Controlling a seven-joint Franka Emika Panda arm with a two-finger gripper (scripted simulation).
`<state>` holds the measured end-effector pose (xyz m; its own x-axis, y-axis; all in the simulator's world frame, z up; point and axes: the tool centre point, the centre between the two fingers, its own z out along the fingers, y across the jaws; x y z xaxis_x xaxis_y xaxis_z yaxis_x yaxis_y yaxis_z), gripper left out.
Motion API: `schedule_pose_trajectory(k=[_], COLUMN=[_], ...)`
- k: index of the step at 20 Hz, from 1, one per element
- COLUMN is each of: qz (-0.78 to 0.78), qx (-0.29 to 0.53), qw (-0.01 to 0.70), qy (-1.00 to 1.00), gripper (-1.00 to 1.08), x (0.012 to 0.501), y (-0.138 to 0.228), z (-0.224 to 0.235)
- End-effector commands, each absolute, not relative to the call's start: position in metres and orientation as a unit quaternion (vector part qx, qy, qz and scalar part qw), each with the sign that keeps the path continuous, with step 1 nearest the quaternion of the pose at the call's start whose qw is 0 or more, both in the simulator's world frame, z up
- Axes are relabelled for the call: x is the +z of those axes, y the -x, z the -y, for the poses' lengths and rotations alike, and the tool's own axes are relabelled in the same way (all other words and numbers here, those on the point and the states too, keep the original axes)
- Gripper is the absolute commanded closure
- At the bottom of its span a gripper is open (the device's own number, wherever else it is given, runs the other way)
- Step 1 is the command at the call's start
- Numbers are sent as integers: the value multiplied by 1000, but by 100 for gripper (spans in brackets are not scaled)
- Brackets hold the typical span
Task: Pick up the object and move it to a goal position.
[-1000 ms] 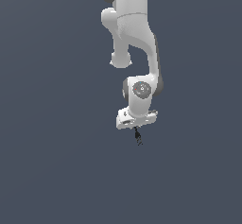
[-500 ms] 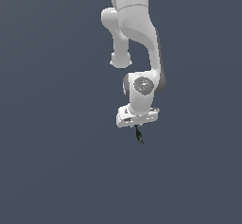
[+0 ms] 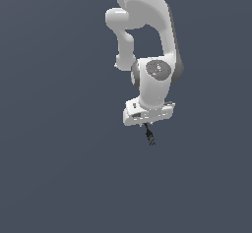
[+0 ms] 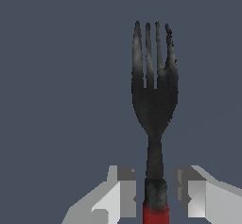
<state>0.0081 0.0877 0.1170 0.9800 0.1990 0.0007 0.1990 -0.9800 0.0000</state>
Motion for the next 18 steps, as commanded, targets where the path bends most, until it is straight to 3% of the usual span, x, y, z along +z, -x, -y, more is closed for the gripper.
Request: schedule_pose_trajectory(k=[1,18], qz=[100,100], qx=[-1,0], qw=[0,0], qy=[995,995], gripper=[108,108], x=[146,325], y=[-12,-43], z=[-91,-112])
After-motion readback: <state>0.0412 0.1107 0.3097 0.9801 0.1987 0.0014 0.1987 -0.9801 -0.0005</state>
